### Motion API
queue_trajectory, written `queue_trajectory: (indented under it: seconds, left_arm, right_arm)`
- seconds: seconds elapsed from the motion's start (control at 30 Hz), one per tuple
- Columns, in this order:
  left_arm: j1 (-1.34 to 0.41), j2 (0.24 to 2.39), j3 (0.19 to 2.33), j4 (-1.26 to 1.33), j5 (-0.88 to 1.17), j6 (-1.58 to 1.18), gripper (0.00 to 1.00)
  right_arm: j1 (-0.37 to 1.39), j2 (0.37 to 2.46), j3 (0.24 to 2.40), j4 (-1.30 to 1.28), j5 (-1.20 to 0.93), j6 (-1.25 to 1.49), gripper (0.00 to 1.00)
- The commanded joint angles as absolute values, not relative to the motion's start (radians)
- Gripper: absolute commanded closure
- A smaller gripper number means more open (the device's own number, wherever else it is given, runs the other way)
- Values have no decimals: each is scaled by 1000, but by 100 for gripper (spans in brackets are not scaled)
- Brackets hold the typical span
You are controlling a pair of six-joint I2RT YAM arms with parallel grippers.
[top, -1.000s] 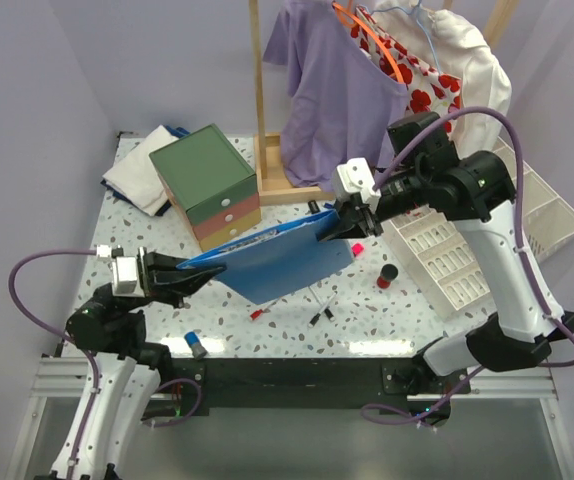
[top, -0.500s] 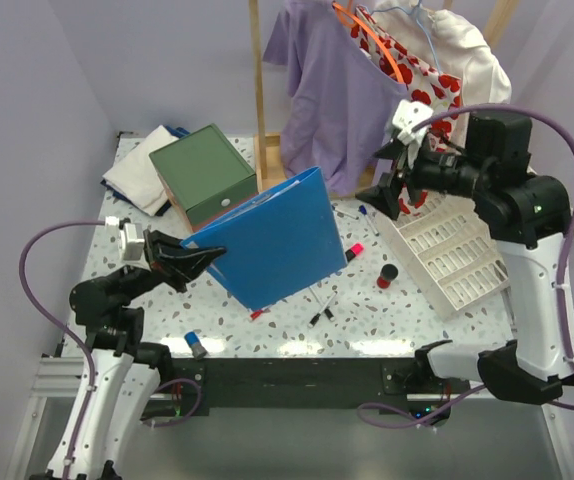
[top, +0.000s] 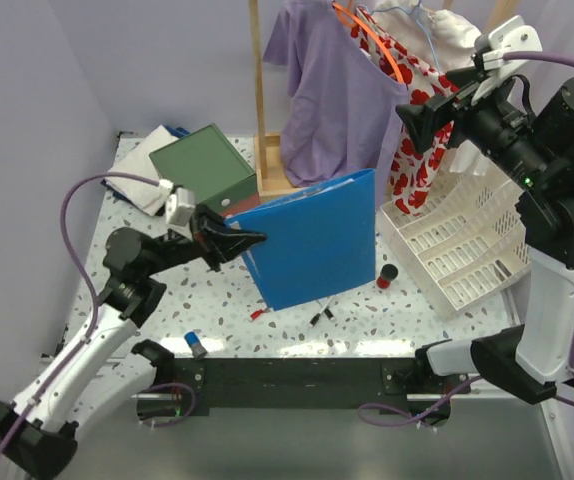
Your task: Organize the desk
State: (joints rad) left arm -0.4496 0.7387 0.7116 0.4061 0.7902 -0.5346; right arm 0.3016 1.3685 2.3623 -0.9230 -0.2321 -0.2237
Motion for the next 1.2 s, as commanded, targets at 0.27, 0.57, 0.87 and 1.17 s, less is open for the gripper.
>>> queue_trajectory:
  seconds: [0.27, 0.57, 0.87, 1.17]
  left_arm:
    - [-867, 1254, 1146, 520, 427, -169, 100]
    - [-897, 1515, 1429, 537, 426, -140, 100]
    - [-928, 1722, 1663, 515, 407, -101, 100]
    - [-939, 1905, 1844, 564, 373, -91, 100]
  right_arm:
    - [295, 1324, 2385, -841, 181, -187, 3]
    - [295, 1241, 2304, -874, 158, -169, 2]
    - [296, 1181, 2218, -908, 113, -189, 1]
    - [290, 1218, 2350, -963, 229, -239, 1]
